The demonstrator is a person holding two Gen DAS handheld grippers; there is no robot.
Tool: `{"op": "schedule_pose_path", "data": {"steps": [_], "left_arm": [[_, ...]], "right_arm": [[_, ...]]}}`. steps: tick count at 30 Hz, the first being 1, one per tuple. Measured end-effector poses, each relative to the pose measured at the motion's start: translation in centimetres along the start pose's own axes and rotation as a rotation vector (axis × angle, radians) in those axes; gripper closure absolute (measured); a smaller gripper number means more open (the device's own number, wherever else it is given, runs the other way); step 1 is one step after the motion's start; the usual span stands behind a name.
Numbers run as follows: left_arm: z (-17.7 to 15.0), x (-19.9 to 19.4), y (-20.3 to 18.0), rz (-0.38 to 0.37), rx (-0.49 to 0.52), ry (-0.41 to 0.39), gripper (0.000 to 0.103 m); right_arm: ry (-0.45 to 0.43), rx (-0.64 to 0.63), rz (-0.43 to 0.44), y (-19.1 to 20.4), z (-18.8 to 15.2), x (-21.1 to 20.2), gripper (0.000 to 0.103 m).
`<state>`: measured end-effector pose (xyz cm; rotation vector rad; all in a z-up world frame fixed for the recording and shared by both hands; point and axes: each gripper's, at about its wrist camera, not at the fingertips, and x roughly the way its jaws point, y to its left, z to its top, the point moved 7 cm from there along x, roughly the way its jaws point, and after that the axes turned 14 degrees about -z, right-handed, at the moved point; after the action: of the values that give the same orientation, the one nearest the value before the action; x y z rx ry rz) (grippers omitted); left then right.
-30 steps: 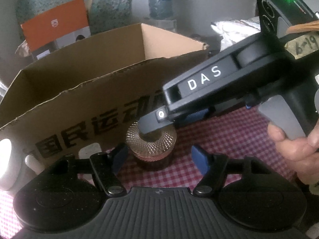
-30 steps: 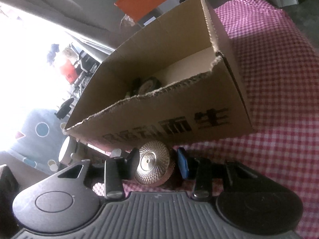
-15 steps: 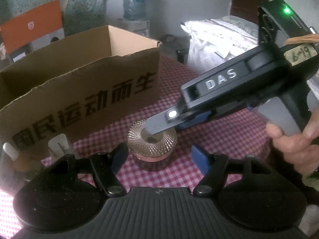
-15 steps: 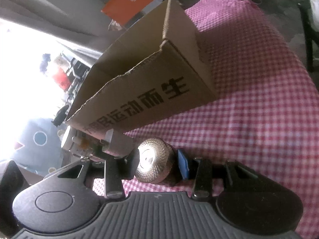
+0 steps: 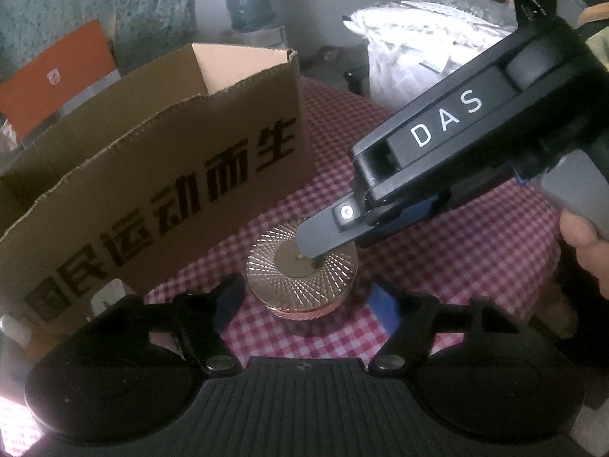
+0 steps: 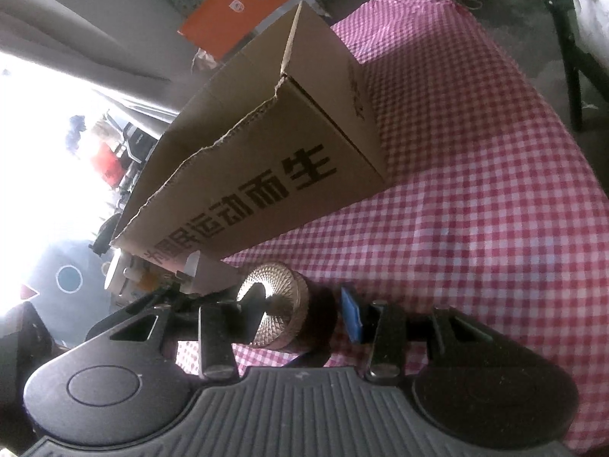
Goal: Organize rigid objects
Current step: 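Close the right gripper on the rose-gold jar while the left gripper closes on it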
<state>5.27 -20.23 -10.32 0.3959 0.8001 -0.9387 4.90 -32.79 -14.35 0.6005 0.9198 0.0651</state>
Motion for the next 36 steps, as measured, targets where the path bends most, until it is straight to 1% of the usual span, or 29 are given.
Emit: {"op": "schedule_pose_path", "data": {"steps": [1, 3, 6, 15, 21, 26, 36], "left_arm": [[0.0, 0.1, 0.1, 0.001, -0.006, 0.000, 0.040], [0.0, 0.2, 0.2, -0.004, -0.031, -0.001, 0.044], [0.0, 0.2, 0.5, -0.008, -0.062, -0.006, 0.045], [-0.7, -0.9, 1.0, 0.016, -0.158, 0.000, 0.047], [-0.6, -0.9, 1.0, 0.030, -0.168, -0.001, 0.046], [-0.5, -0.1, 1.2, 0.030, -0.180, 0.009, 0.045], [0.5, 0.8, 1.7, 0.021, -0.223, -0.007, 0.047]], "right_arm": [[-0.001, -0.001, 0.002, 0.0, 0.0, 0.0, 0.057], [0.003, -0.002, 0.010, 0.2, -0.1, 0.2, 0.058], [0.013, 0.000, 0.028, 0.5, -0.3, 0.4, 0.059], [0.021, -0.047, 0.032, 2.2, -0.8, 1.1, 0.059], [0.024, -0.056, 0.030, 2.5, -0.4, 1.4, 0.059], [0.034, -0.049, 0.033, 2.3, -0.3, 1.5, 0.057], [0.047, -0.031, 0.036, 2.4, -0.1, 2.2, 0.050]]}}
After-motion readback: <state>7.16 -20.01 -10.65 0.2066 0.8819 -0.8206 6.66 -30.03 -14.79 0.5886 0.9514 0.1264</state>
